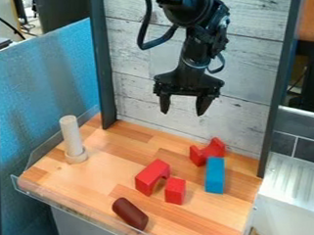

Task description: Put the red arch on top of the blue rectangular block

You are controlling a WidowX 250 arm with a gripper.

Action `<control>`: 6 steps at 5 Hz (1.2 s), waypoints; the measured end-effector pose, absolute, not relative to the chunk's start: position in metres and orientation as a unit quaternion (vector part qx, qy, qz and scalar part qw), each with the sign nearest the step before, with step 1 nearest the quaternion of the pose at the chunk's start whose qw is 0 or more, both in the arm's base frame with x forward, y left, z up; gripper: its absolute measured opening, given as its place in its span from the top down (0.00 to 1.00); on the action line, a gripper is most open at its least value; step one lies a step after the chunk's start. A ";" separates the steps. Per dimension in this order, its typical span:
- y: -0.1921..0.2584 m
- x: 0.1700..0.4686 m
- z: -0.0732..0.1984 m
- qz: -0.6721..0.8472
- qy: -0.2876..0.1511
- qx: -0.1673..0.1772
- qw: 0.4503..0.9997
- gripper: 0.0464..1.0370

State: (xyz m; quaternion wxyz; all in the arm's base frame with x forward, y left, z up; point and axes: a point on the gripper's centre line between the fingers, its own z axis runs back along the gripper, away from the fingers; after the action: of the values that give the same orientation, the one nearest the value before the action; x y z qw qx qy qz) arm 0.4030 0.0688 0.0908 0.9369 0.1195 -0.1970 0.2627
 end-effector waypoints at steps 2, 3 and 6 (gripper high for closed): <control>0.067 0.395 0.068 0.216 -0.153 0.109 0.958 0.04; 0.079 0.387 0.063 0.183 -0.131 0.100 0.969 0.04; 0.094 0.355 0.027 0.038 -0.120 0.081 0.989 0.04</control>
State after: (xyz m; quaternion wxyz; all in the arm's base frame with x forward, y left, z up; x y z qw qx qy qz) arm 0.3547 0.0943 0.0272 0.9887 0.0813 -0.1203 0.0382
